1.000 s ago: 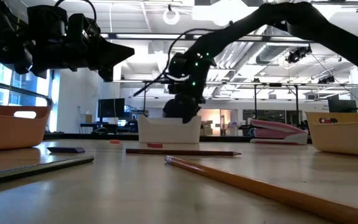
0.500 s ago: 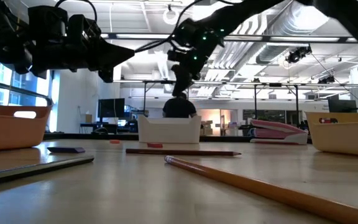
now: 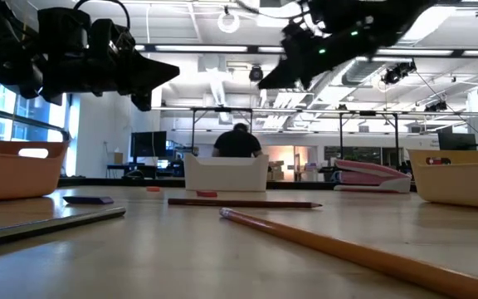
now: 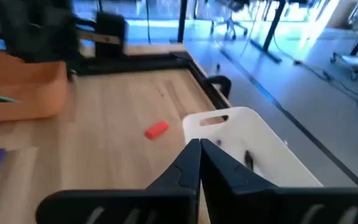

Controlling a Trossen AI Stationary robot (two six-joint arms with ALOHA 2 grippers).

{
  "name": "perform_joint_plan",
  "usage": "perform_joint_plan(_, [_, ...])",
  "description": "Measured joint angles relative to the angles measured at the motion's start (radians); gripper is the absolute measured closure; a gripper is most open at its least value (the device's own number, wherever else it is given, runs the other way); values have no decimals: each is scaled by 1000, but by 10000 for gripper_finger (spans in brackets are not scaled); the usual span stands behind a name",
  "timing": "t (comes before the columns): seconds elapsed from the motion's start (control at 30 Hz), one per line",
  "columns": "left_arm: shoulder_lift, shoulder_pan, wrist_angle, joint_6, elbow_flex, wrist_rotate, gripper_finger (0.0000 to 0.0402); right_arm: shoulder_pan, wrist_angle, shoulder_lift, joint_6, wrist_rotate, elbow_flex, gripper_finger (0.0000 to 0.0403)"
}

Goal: Sort crayons/erasers/pens/pencils in bins
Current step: Put the blue eraser into the yellow bin

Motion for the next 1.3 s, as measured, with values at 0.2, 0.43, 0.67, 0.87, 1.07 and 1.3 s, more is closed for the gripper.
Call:
perform_joint_plan(0.2, [0,0,-3,1,1,-2,401,78,85,-166,14,76,-202,402])
perform_joint_plan(0.43, [0,-33,-82,8,30,-11,401,95,471,-265,87,-30,-471,403])
perform_joint_plan(0.67, [0,-111,-378,47,140,-88,401,134,515,-296,107,3,-550,403])
perform_joint_plan(0.87, [0,-172,-701,64,263,-140,401,191,511,-295,93,13,-553,403])
perform_joint_plan(1.07, [0,-250,-1009,98,374,-225,401,233,504,-295,24,13,-553,403])
perform_joint_plan(1.3, [0,-355,-1085,82,415,-298,401,233,494,-295,12,13,-553,403])
